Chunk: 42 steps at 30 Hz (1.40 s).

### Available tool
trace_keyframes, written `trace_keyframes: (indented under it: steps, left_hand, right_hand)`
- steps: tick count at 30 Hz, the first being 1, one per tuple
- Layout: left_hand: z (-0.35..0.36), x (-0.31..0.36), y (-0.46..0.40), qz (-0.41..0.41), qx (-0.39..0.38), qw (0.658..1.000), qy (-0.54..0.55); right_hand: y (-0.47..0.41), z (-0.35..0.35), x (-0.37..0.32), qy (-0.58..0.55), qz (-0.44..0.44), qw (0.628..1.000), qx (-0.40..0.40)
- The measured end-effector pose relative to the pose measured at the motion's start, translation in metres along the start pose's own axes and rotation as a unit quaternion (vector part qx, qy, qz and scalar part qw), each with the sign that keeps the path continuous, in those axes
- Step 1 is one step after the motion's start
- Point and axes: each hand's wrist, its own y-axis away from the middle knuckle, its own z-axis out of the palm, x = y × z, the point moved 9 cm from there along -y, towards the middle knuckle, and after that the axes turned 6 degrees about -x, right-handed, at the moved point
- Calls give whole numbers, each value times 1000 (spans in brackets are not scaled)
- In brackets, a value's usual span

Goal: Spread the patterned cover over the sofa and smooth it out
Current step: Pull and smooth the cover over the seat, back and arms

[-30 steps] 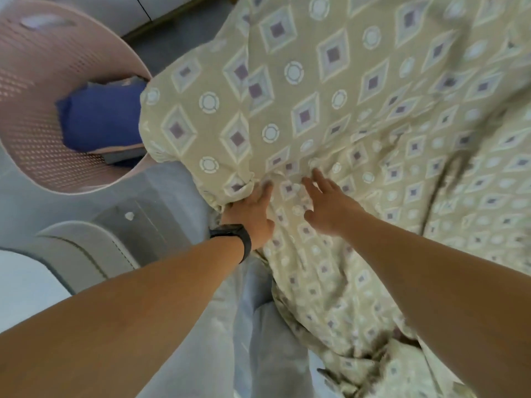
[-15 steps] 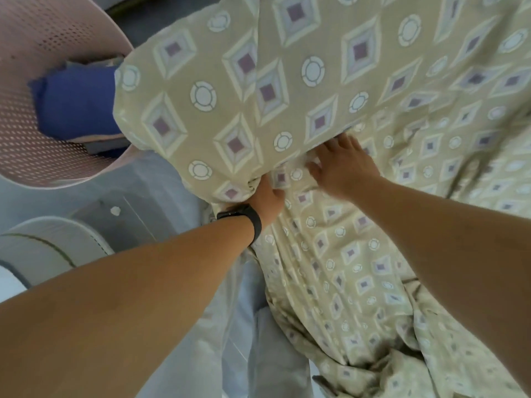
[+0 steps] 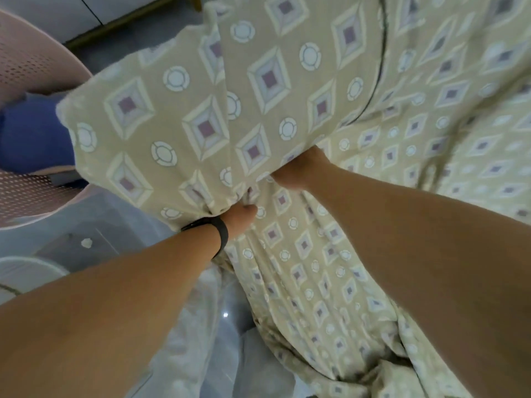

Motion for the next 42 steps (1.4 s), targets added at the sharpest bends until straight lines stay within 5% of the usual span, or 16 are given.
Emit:
trace_keyframes:
  steps: [4, 8, 16, 23, 29, 35, 42]
  left_hand:
    - [-35, -7, 8, 8, 78, 992, -101]
    - [-28, -5, 32, -11, 61, 969, -240]
    - [-23, 52, 67, 41, 19, 984, -174]
    - [-14, 82, 76, 88, 92, 979, -159]
    - [48, 86, -7, 83, 104, 943, -304]
    - [104, 132, -70, 161, 178, 843, -481]
    - [83, 194, -102, 133, 254, 863, -416]
  right_hand:
    - [13, 24, -8, -34, -49, 997, 57]
    - [57, 43, 15, -50, -24, 998, 40]
    - [103, -6, 19, -93, 4, 994, 64]
    - [76, -16, 13, -42, -44, 998, 36]
    - [6, -7, 86, 4, -41, 994, 101]
    - [-44, -12, 187, 11, -72, 983, 168]
    - [-86, -58, 210, 74, -160, 963, 203]
